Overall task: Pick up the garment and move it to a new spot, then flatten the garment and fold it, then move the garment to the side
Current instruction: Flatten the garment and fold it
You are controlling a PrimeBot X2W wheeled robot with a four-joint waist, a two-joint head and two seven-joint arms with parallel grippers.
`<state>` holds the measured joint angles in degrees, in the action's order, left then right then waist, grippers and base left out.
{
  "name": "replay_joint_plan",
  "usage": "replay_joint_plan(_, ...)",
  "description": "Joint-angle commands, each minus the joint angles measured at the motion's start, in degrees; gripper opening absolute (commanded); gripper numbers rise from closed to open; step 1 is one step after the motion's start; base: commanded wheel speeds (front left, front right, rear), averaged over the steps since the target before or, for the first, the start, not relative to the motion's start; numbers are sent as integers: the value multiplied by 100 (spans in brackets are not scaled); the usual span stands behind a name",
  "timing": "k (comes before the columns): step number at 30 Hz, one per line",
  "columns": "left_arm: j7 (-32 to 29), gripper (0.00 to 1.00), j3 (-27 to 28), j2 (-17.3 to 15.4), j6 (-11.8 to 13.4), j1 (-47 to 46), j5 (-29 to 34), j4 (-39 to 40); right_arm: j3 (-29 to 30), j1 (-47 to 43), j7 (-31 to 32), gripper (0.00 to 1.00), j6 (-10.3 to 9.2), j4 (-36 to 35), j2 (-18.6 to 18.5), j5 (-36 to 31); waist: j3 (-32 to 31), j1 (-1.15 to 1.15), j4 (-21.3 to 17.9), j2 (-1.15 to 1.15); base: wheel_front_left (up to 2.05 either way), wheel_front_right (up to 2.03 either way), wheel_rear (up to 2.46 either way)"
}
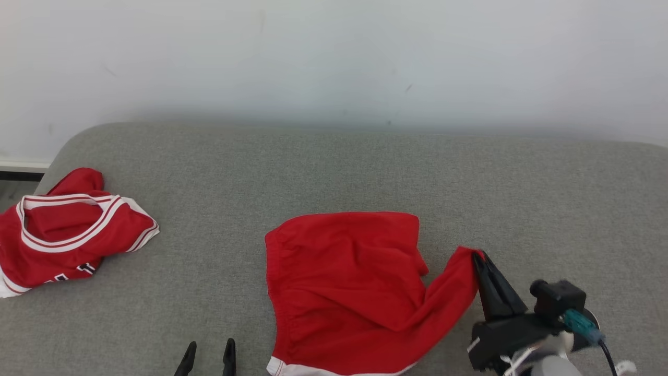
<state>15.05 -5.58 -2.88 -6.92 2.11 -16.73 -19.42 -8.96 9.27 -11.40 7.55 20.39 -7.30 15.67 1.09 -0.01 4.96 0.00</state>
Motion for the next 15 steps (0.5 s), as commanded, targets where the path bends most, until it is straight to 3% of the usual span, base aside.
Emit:
replay_joint_plan(1, 13, 100, -31, 0, -2, -87, -26, -7, -20, 230, -23, 0, -13, 101, 66, -18, 39, 1, 80, 0, 0, 0, 0)
replay_joint_plan(14, 13, 100, -472, -1, 78, -343, -249, -94, -449, 2343, -156, 0, -13, 3284, 397, -519, 188, 1, 650, 0, 0, 0, 0)
replay_joint_plan(15, 13, 100, -487, -1, 88, -335, -244, -99, -434, 2416, -205, 20, -13, 3462, 409, -492, 184, 1, 659, 0, 0, 0, 0)
